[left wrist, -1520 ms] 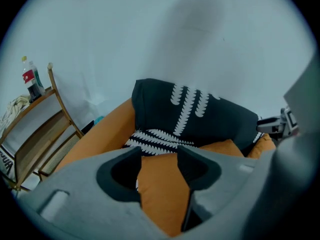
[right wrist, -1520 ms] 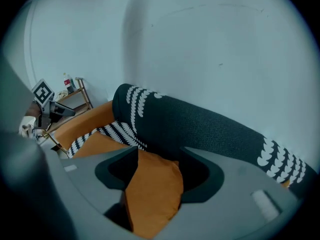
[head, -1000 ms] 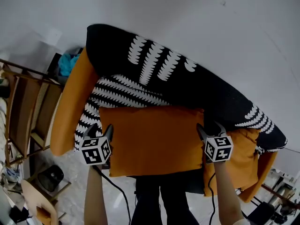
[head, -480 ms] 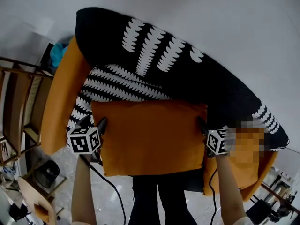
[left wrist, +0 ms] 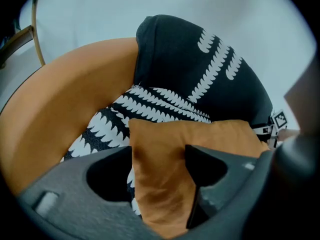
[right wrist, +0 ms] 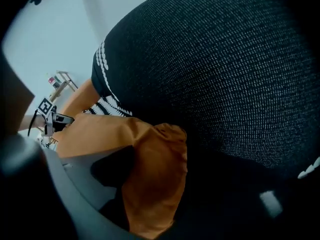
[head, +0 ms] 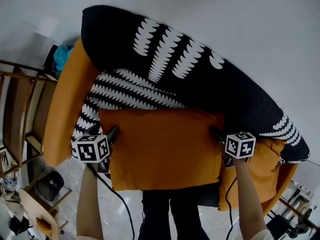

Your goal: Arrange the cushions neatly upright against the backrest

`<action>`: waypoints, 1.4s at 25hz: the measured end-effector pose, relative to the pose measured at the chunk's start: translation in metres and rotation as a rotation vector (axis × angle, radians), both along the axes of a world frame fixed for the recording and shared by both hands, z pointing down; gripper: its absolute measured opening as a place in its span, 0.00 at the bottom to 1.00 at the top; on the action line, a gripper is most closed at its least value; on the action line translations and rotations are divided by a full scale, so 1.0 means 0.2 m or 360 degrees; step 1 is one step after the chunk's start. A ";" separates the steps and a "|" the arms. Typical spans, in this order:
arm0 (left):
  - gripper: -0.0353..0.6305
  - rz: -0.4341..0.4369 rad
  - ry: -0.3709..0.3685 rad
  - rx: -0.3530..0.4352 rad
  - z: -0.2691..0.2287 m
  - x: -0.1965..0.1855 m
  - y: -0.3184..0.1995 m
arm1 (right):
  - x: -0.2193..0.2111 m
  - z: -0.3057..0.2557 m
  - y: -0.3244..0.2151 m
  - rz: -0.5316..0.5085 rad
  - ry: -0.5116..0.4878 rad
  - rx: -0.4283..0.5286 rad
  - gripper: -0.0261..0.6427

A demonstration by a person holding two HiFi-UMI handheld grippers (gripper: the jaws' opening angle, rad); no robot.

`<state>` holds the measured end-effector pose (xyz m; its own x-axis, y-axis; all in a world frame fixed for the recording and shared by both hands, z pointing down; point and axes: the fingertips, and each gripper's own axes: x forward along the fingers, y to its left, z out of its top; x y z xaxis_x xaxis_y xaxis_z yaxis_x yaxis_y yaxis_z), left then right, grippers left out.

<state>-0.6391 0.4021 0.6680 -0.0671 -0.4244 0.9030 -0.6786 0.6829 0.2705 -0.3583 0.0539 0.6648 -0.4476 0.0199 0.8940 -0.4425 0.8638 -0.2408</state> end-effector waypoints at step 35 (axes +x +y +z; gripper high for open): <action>0.32 0.0220 -0.0009 -0.0021 -0.15 0.13 -0.01 | -0.03 -0.20 0.17 -0.0157 -0.0037 0.0046 0.18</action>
<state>-0.6122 0.4006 0.6383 -0.0139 -0.4182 0.9082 -0.7681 0.5860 0.2581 -0.3647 0.0884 0.6254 -0.4654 0.0394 0.8842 -0.3496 0.9096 -0.2245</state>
